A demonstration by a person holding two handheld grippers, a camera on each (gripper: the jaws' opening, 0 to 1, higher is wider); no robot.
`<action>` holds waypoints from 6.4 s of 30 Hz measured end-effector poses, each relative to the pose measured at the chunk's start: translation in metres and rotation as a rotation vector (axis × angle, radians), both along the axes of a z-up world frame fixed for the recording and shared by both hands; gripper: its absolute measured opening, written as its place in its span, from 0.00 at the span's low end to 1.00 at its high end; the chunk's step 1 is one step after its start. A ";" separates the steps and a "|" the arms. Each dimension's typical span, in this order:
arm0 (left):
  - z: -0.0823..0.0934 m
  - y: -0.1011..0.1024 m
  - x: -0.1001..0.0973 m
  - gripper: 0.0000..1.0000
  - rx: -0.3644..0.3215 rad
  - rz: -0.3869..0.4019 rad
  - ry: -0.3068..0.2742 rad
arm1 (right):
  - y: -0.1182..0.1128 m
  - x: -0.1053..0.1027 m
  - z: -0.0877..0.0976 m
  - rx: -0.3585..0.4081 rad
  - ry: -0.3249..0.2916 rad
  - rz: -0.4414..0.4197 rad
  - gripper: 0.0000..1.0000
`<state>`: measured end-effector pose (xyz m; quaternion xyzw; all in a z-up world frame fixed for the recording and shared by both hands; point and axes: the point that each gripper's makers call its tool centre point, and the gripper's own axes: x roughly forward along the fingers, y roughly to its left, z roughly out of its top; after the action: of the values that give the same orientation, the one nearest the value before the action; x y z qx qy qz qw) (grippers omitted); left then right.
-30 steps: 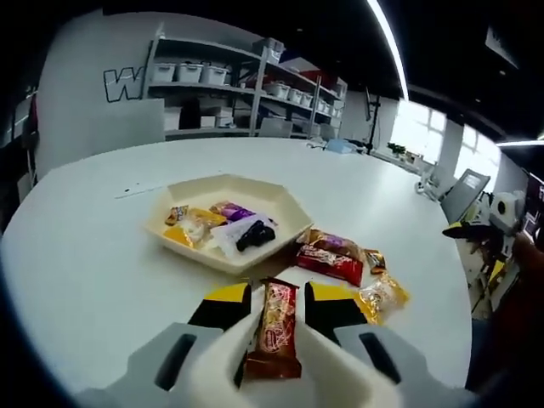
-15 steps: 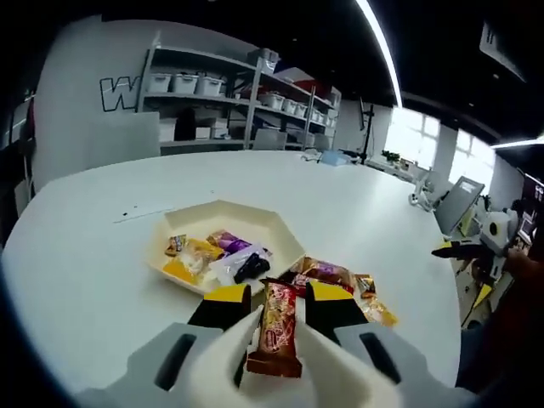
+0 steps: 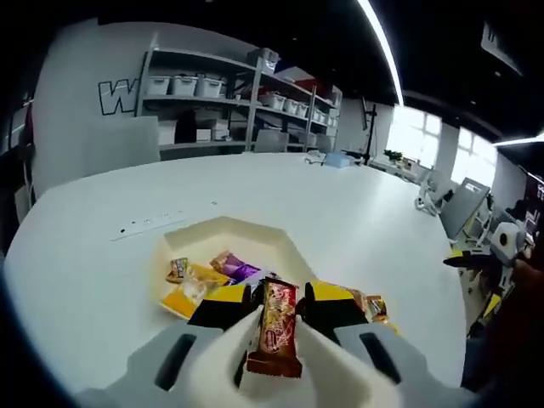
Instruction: Place the target food into the container with the food tongs after gripping and lifting it, then release it inside without dropping or visibly crushing the food.
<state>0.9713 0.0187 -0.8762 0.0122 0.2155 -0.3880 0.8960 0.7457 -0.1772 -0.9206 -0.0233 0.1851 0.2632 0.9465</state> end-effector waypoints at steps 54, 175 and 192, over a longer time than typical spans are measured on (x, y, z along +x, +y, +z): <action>0.022 -0.028 0.056 0.27 0.014 0.002 -0.044 | -0.032 0.012 0.004 0.008 -0.026 -0.078 0.99; -0.046 -0.070 -0.099 0.29 0.110 -0.346 0.043 | -0.004 -0.014 0.008 -0.027 -0.035 0.003 0.99; -0.052 -0.070 -0.097 0.29 0.149 -0.376 0.052 | -0.010 -0.013 0.006 -0.025 -0.034 -0.007 0.99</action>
<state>0.8746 -0.0511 -0.9285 0.1085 0.2604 -0.5318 0.7985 0.7330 -0.1873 -0.9146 -0.0389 0.1723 0.2569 0.9501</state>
